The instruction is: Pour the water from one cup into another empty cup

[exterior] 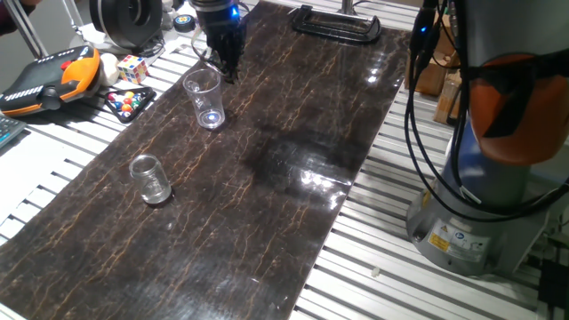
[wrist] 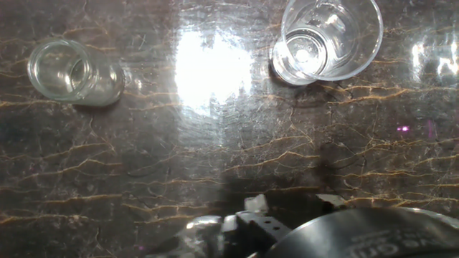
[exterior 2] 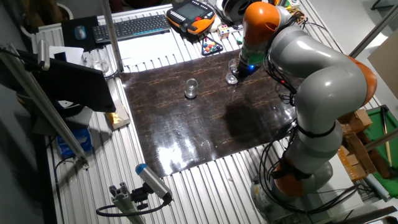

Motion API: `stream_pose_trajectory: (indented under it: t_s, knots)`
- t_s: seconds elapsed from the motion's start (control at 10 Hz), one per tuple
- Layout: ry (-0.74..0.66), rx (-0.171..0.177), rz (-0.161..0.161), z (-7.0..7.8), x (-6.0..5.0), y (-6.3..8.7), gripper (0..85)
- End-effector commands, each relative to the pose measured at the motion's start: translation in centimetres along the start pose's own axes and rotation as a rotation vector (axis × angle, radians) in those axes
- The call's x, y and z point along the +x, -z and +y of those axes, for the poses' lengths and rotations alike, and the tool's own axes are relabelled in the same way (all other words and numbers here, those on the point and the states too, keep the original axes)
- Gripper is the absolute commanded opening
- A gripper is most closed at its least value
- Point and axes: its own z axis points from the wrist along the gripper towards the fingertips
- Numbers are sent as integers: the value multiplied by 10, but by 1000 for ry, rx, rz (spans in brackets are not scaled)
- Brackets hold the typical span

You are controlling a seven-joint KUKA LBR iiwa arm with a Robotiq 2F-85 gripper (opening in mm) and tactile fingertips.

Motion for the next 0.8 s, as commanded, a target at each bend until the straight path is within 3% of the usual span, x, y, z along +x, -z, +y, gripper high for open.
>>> stream_pose_trajectory:
  t_s: [0.0, 0.5, 0.7]
  knots:
    - [-2, 0, 0, 0, 0, 0, 7]
    - [-63, 15, -4, 18, -10, -16, 7]
    - [-139, -17, 20, 20, -14, -20, 7]
